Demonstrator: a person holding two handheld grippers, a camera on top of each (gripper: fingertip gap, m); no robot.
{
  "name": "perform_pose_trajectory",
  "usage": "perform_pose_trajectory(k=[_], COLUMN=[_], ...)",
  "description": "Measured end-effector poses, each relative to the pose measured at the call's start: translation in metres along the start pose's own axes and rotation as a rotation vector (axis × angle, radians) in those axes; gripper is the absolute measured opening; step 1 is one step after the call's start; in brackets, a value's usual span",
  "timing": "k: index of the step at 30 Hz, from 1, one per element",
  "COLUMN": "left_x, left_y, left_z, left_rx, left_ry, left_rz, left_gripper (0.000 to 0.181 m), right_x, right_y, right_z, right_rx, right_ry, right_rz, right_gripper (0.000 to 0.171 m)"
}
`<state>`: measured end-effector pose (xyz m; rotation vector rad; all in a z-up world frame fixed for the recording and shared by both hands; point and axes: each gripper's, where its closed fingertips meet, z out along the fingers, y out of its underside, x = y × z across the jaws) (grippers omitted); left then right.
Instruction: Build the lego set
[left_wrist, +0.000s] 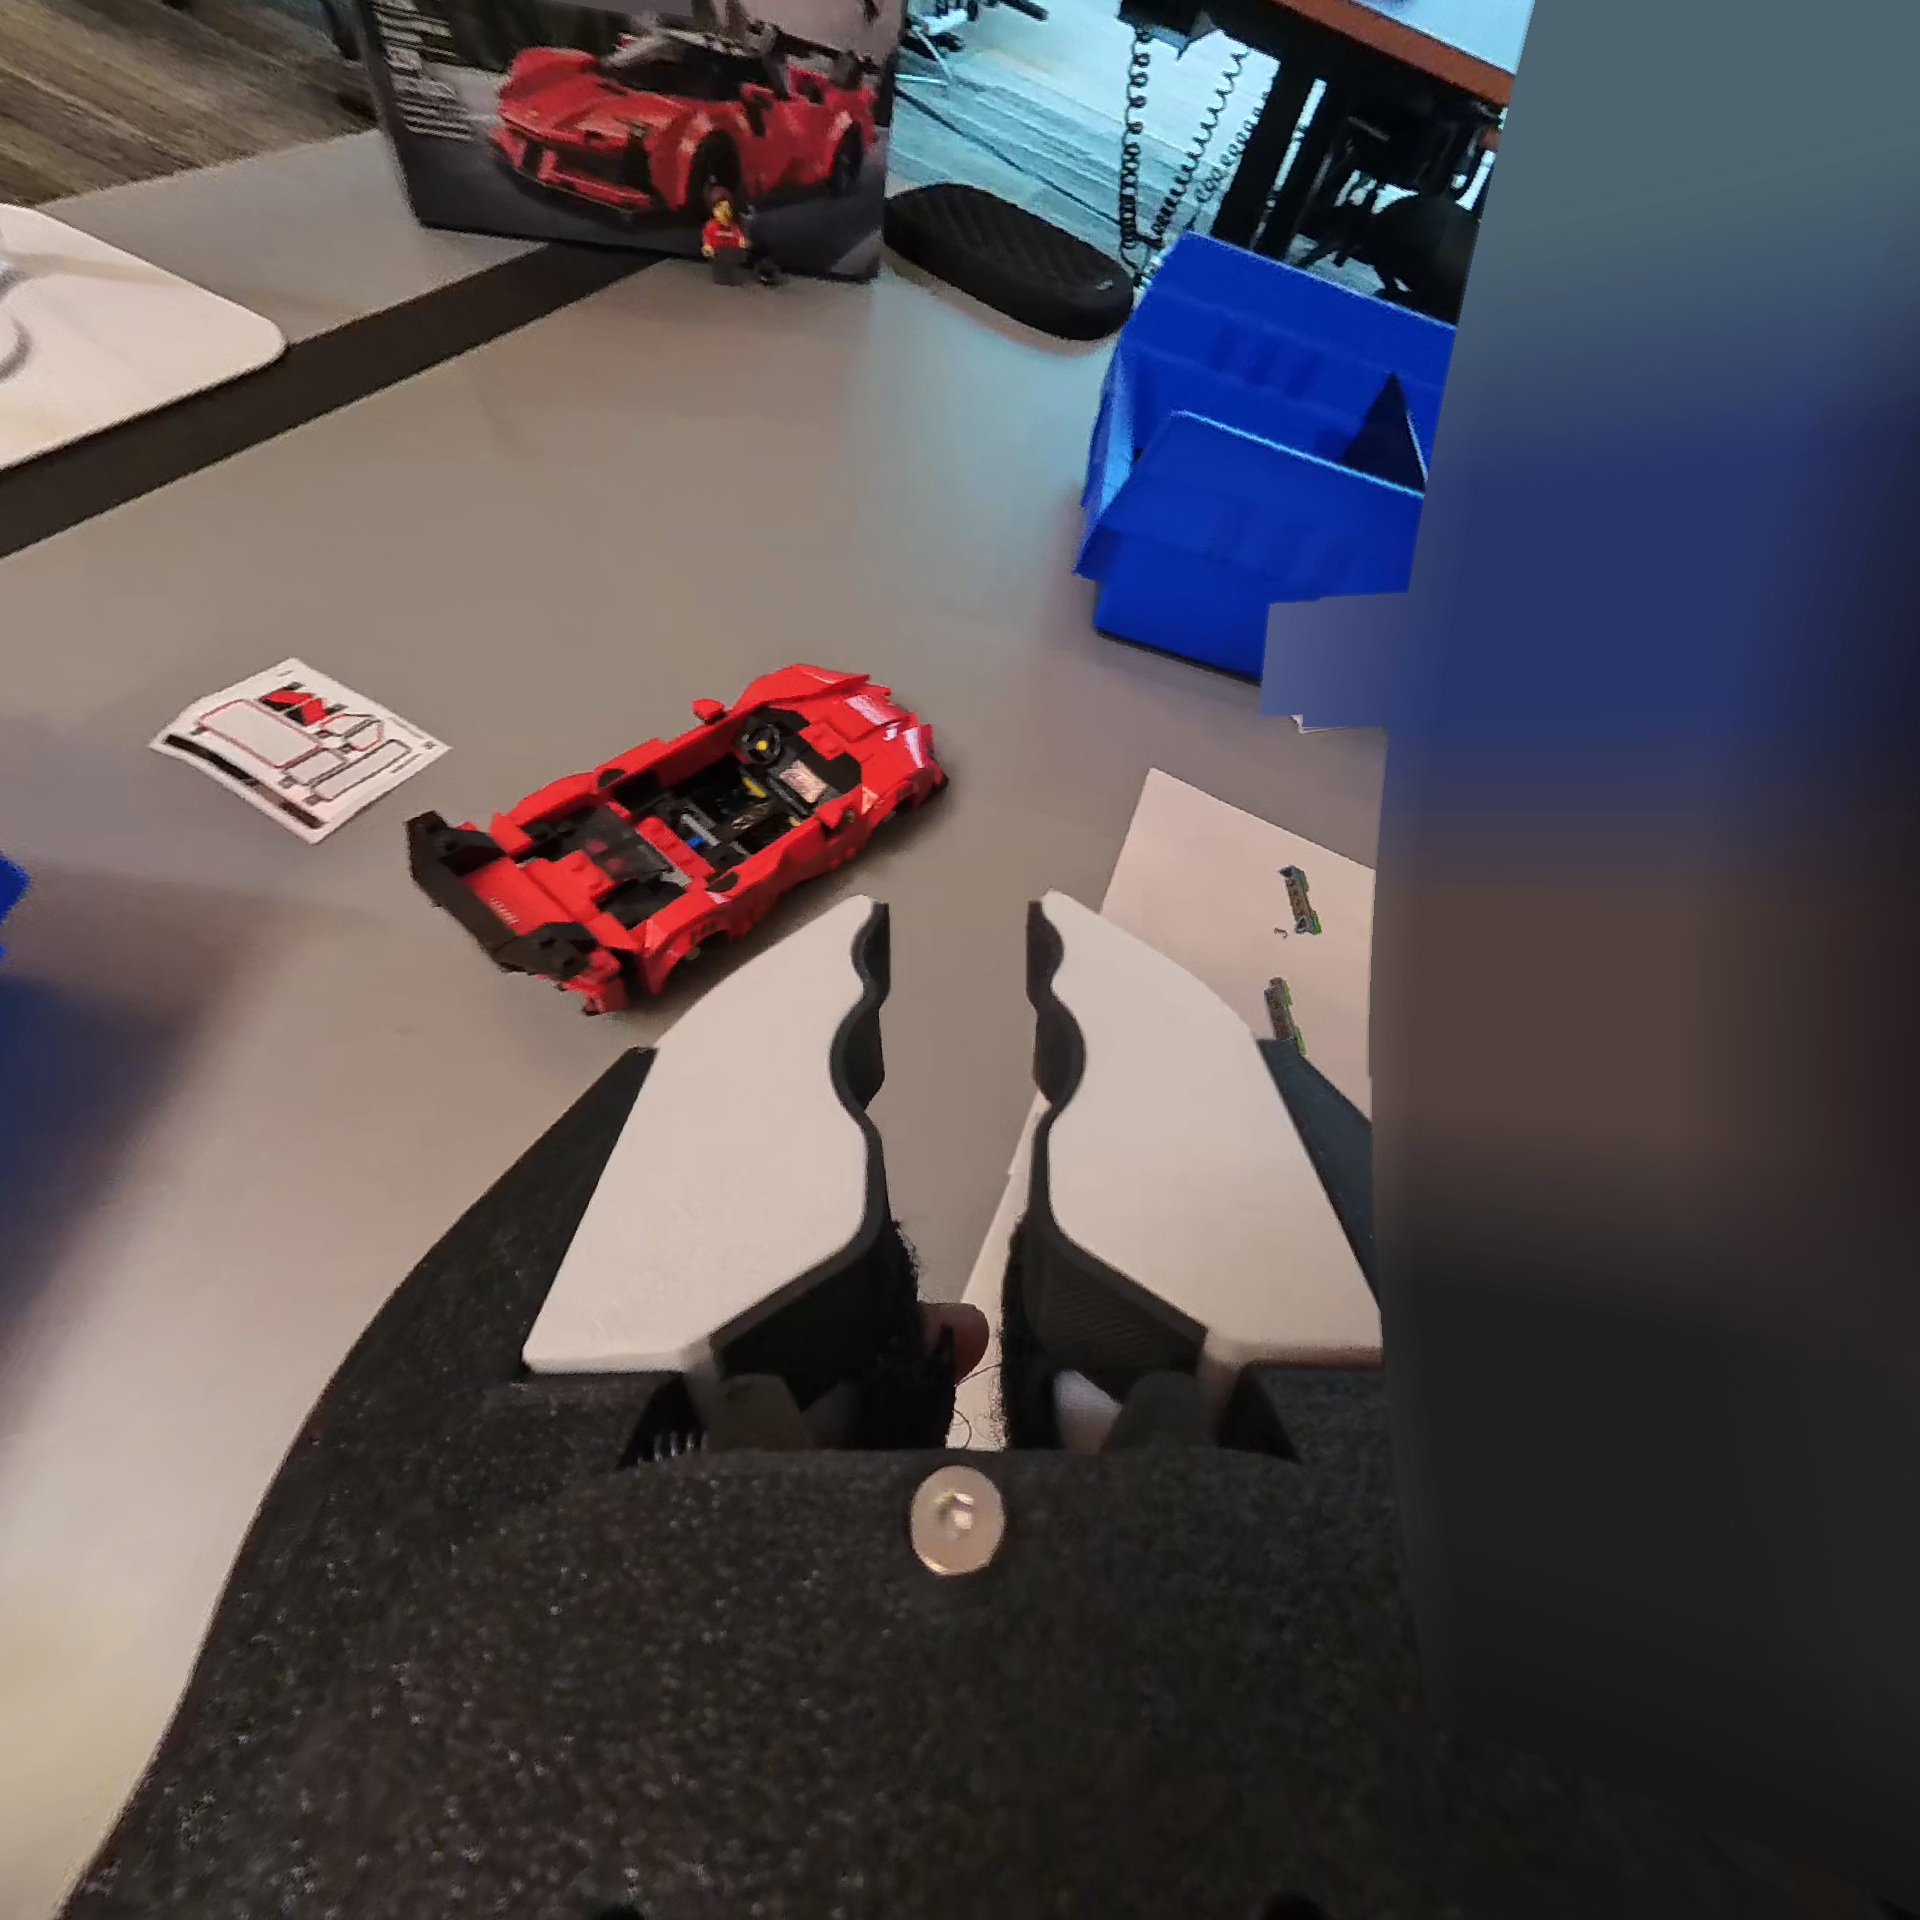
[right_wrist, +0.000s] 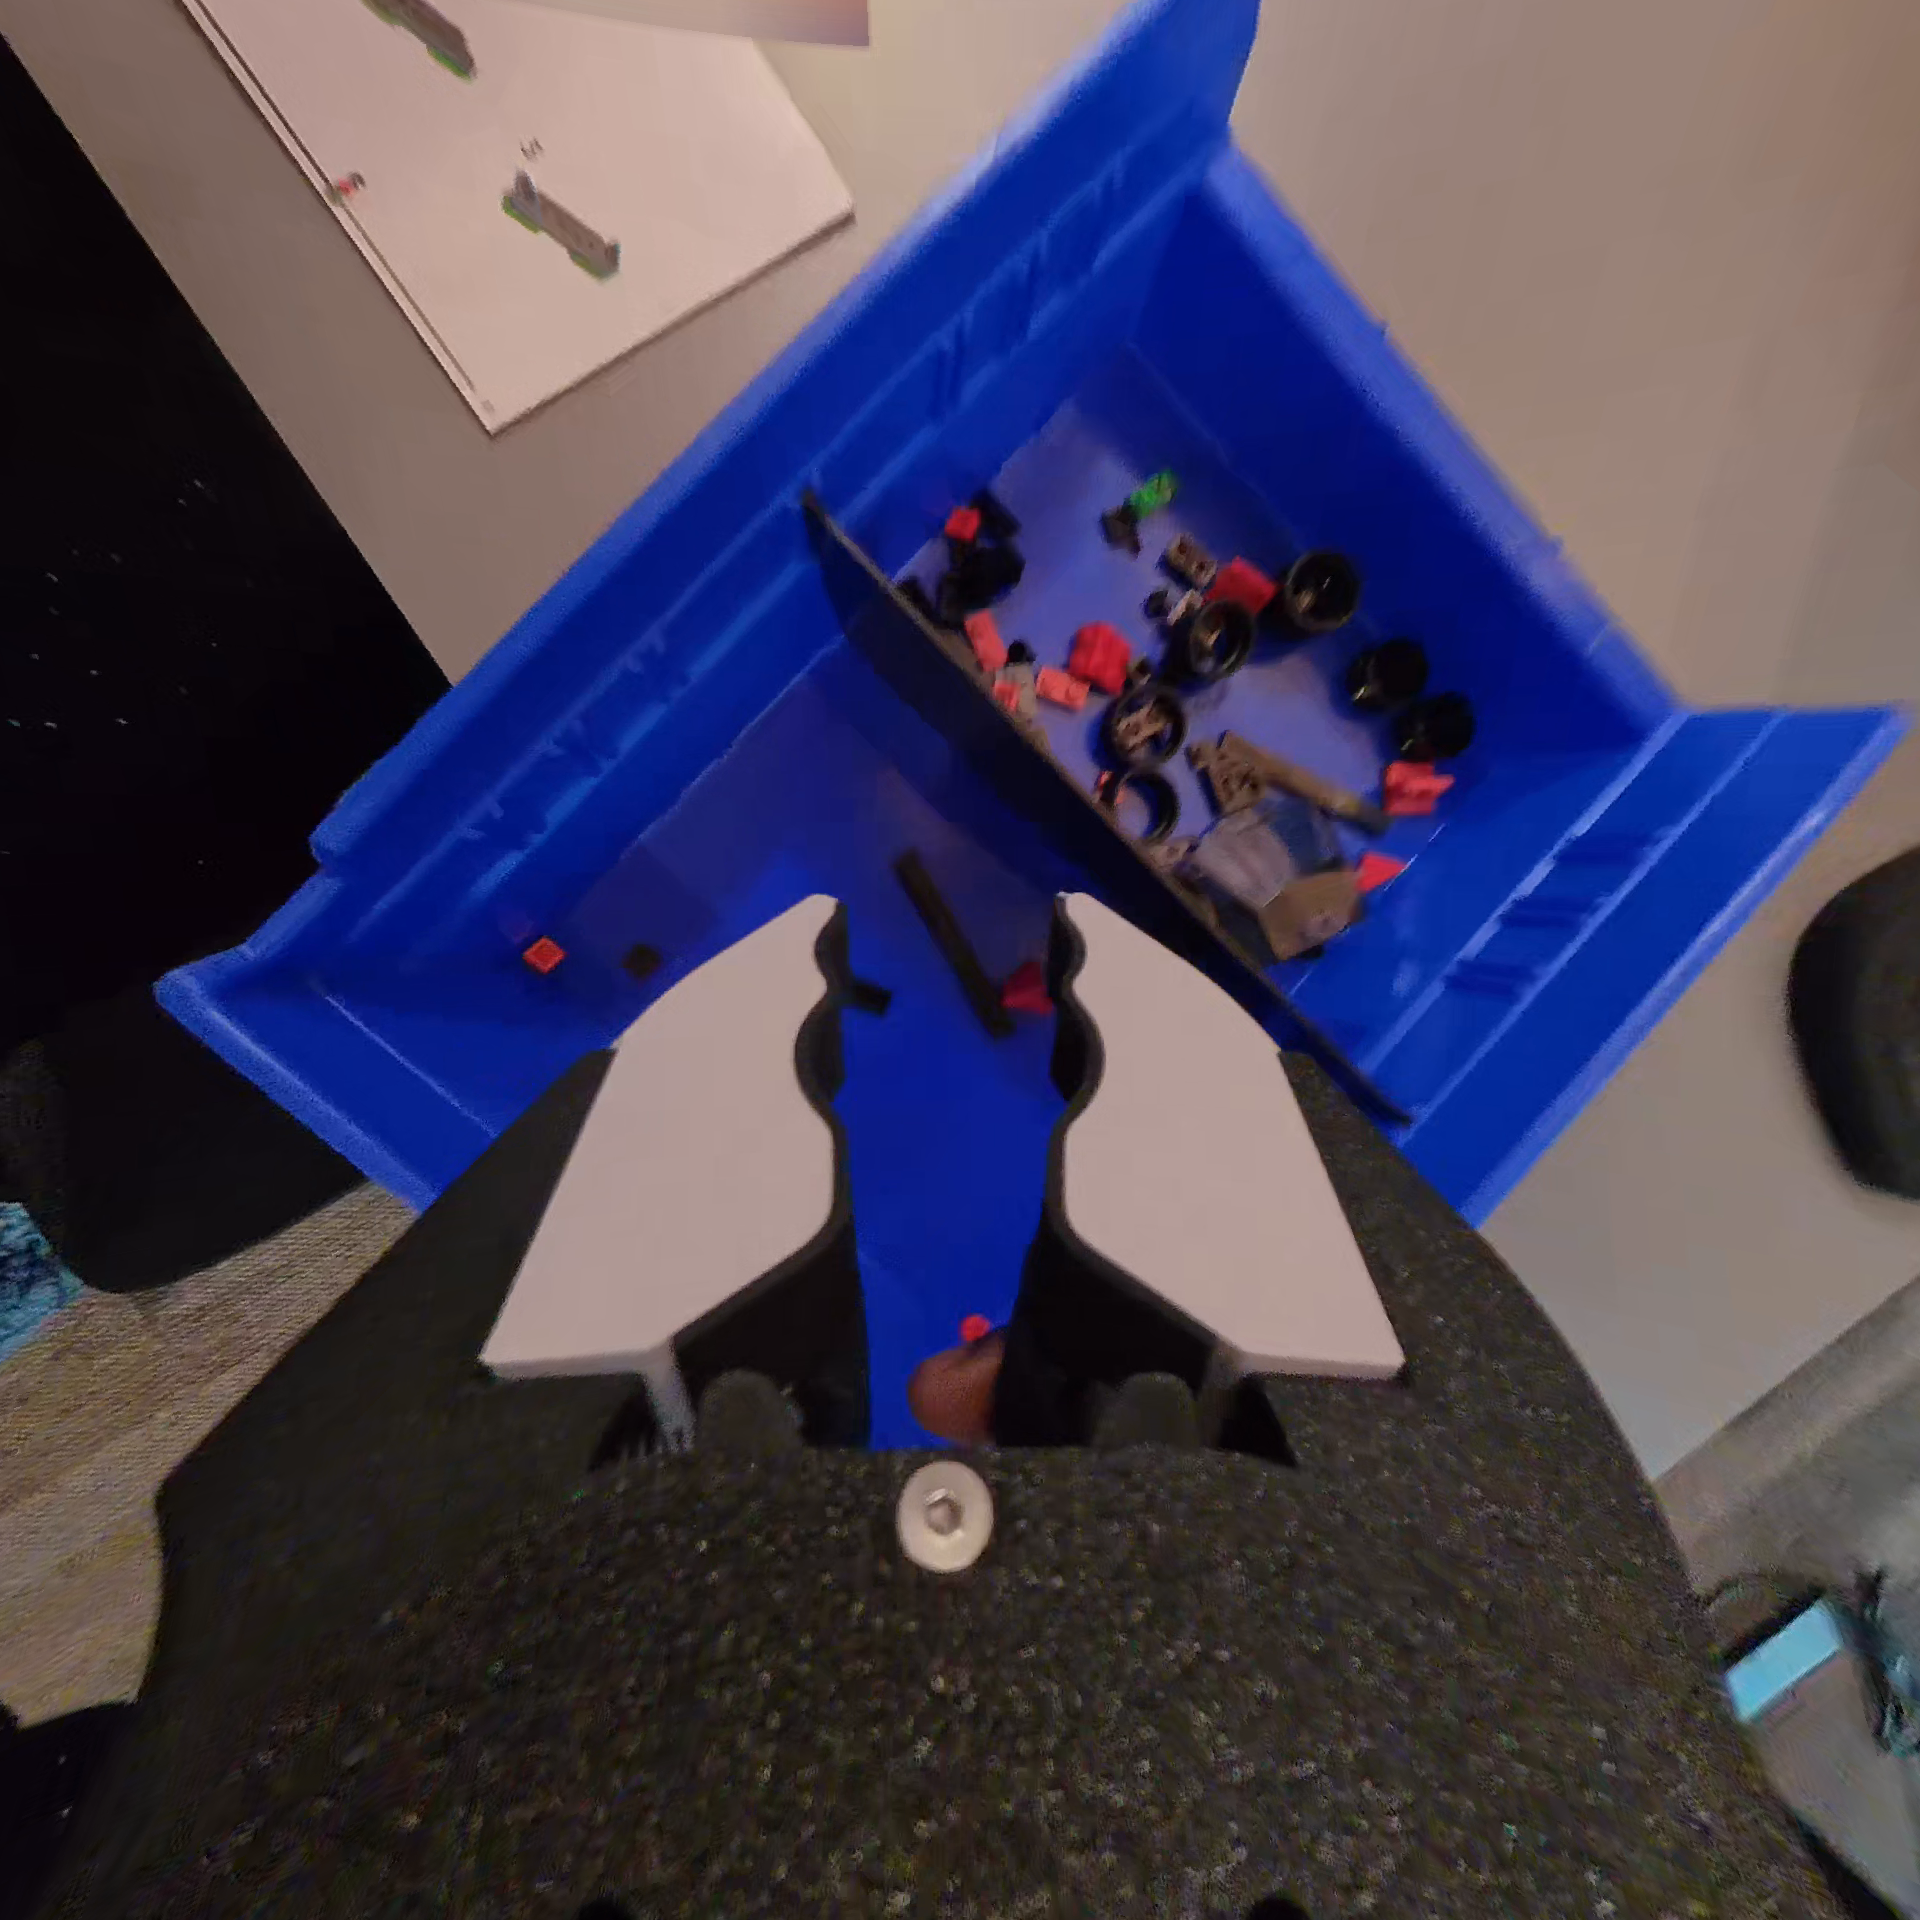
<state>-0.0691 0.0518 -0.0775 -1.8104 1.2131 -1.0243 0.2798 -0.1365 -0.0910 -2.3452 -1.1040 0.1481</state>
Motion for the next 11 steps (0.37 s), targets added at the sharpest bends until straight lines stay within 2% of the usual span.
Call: perform_pose_trajectory(k=[2,5,11], left_x=[-0.008,-0.018,-0.037], left_y=[-0.002,-0.007,-0.013], left_z=[-0.006,-0.014,-0.029], left_rx=[0.009,0.024,0.053], left_ry=[-0.039,-0.102,-0.214], left_rz=[-0.007,-0.009,-0.009], left_gripper=[0.025,0.025,0.023], right_x=[0.007,0.026,0.058], right_y=[-0.011,-0.020,-0.032], right_z=[-0.007,-0.008,0.027], right_rx=[0.034,-0.008,-0.162], right_ry=[-0.037,-0.083,-0.210], right_rz=[-0.040,-0.102,-0.265], right_gripper=[0.035,0.036,0.034])
